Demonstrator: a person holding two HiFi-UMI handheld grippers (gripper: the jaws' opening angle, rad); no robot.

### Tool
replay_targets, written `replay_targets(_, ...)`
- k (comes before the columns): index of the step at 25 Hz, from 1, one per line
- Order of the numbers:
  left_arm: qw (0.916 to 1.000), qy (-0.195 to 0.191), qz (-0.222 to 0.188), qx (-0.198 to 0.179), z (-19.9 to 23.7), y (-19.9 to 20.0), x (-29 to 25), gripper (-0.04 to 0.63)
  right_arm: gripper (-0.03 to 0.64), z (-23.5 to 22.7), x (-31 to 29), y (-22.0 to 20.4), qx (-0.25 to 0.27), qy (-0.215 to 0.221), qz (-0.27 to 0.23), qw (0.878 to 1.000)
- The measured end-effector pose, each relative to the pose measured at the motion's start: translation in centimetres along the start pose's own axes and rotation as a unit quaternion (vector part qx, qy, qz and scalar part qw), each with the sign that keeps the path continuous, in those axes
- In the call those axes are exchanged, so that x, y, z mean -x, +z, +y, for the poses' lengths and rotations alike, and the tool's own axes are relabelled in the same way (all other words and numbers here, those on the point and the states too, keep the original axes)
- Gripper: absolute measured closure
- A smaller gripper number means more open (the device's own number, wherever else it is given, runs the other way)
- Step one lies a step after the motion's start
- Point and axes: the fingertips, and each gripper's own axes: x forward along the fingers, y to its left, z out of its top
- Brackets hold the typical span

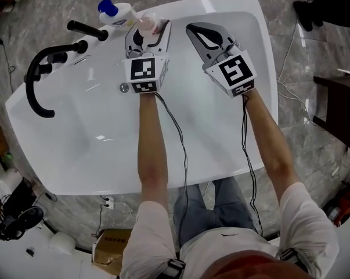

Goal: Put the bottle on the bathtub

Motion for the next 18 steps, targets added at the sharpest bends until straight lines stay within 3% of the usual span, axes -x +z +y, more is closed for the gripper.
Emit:
replay_targets(9, 0.9998, 0.015, -0.004, 0.013, 1.4, -1.4, -2.1, 0.370, 0.621, -0.4, -1.7, -2.0, -0.002, 0.005, 0.006, 1.000)
replay_targets(18, 0.9998, 0.016, -0.010, 0.001, 2.0, -0.9, -4.3, 0.370, 0.621, -0.8, -2.6, -2.7, -0.013, 0.002, 0.007, 1.000)
